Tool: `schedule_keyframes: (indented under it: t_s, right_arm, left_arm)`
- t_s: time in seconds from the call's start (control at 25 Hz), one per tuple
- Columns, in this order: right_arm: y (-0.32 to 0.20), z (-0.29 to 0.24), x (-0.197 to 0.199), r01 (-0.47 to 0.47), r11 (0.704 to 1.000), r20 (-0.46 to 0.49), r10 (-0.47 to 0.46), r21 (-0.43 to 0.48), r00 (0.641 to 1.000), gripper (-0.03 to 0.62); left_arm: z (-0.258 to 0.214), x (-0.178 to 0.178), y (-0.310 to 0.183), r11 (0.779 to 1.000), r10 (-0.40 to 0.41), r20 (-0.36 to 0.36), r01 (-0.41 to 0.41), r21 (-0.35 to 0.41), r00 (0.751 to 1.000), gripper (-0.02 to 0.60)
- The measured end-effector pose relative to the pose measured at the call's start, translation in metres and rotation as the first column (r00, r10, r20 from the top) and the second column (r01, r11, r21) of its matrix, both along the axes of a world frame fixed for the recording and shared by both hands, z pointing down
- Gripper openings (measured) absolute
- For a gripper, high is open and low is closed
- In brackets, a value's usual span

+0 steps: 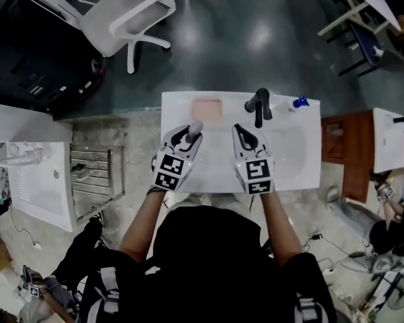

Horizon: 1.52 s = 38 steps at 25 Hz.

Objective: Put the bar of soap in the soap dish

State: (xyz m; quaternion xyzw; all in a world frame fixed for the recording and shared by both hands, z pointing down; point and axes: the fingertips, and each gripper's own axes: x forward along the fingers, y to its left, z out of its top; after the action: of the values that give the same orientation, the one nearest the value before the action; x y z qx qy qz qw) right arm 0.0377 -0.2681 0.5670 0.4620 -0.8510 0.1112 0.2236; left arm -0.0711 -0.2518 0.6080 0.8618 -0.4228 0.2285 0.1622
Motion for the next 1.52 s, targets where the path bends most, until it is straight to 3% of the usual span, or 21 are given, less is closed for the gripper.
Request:
schedule_keyframes:
  t_s: [0.32, 0.6, 0.92, 1.24, 1.52]
  right_arm:
    - [0.003, 0.028, 0.010, 0.020, 0.998, -0.034, -0.022, -0.055, 0.999, 0.035]
    - [0.001, 0.041, 0.016, 0.029, 0.996, -0.030, -0.031, -0.080, 0.999, 0.035]
    - [0.000, 0.053, 0.020, 0.040, 0.993, -0.034, -0.044, -0.109, 0.998, 0.035]
    - [-0.001, 0.065, 0.030, 0.026, 0.991, -0.045, -0.032, -0.128, 0.998, 0.035]
    - [0.003, 0.071, 0.031, 0.024, 0.989, -0.053, -0.032, -0.144, 0.998, 0.035]
  left_arm:
    - [0.055, 0.014, -0.023, 0.990, 0.137, 0.164, -0.129, -0.059, 0.977, 0.167]
    - [0.076, 0.028, -0.052, 0.973, 0.232, 0.297, -0.217, -0.082, 0.926, 0.167]
    - [0.102, 0.039, -0.085, 0.943, 0.326, 0.476, -0.319, -0.098, 0.817, 0.167]
    - [0.124, 0.046, -0.100, 0.906, 0.397, 0.587, -0.406, -0.124, 0.706, 0.167]
    - [0.134, 0.050, -0.101, 0.889, 0.414, 0.638, -0.440, -0.130, 0.649, 0.169]
